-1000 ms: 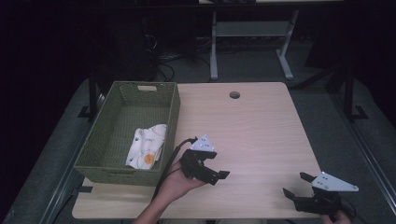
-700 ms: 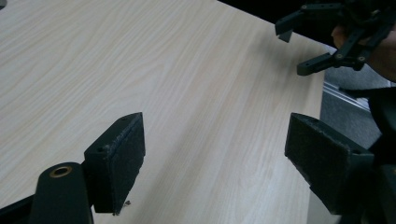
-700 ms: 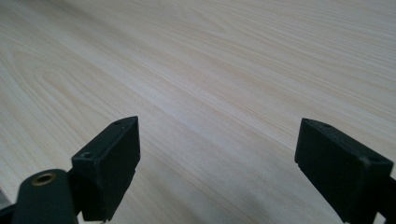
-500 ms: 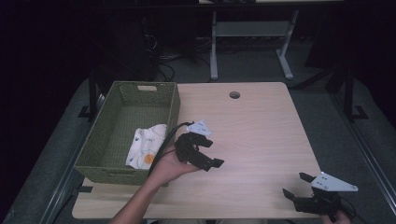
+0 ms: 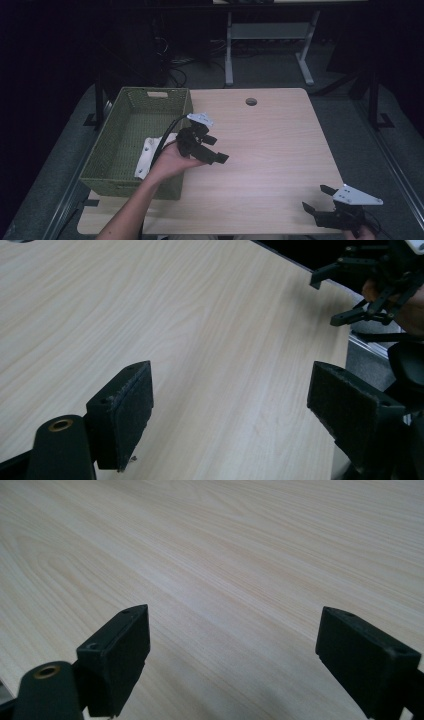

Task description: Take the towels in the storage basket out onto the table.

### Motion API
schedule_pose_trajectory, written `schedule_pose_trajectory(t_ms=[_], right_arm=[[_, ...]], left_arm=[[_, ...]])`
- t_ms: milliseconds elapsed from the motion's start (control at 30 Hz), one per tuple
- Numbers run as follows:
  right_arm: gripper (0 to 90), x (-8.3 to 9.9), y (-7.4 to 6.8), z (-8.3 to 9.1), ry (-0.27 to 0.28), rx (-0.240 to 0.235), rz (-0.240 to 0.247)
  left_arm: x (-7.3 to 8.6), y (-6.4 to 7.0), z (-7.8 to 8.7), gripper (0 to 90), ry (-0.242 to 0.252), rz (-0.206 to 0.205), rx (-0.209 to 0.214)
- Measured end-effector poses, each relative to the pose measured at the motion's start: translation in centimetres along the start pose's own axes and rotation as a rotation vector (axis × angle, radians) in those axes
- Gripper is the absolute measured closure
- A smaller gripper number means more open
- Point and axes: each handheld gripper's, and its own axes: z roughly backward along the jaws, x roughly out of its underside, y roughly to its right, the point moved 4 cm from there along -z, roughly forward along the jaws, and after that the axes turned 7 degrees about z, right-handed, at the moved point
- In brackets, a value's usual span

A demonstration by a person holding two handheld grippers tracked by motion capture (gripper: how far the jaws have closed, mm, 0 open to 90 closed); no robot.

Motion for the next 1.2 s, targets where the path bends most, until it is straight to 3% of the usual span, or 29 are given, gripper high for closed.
schedule_pose_trajectory(t_ms=[133,333,500,700,900,1200], right_arm=[[13.9,0.2,0.1,0.0,-0.009,0.000,-0.011],[13.8,0.1,0.0,0.0,-0.005,-0.001,0.000],[13.8,0.1,0.1,0.1,-0.005,0.000,-0.002],[13.8,0.2,0.1,0.1,-0.007,-0.001,-0.009],[13.8,0.1,0.1,0.1,-0.003,-0.001,-0.003],[13.9,0.1,0.1,0.1,-0.006,-0.002,0.002]], left_arm=[[0.0,-0.5,1.3,18.9,0.036,0.010,0.013],[0.5,-1.9,3.0,18.8,0.049,0.046,-0.030],[0.9,-2.8,4.4,19.2,0.079,0.082,-0.033],[1.5,-3.8,6.1,19.9,0.095,0.096,-0.051],[2.8,-5.6,7.8,19.9,0.105,0.137,-0.097],[4.9,-7.8,9.0,20.9,0.122,0.200,-0.118]])
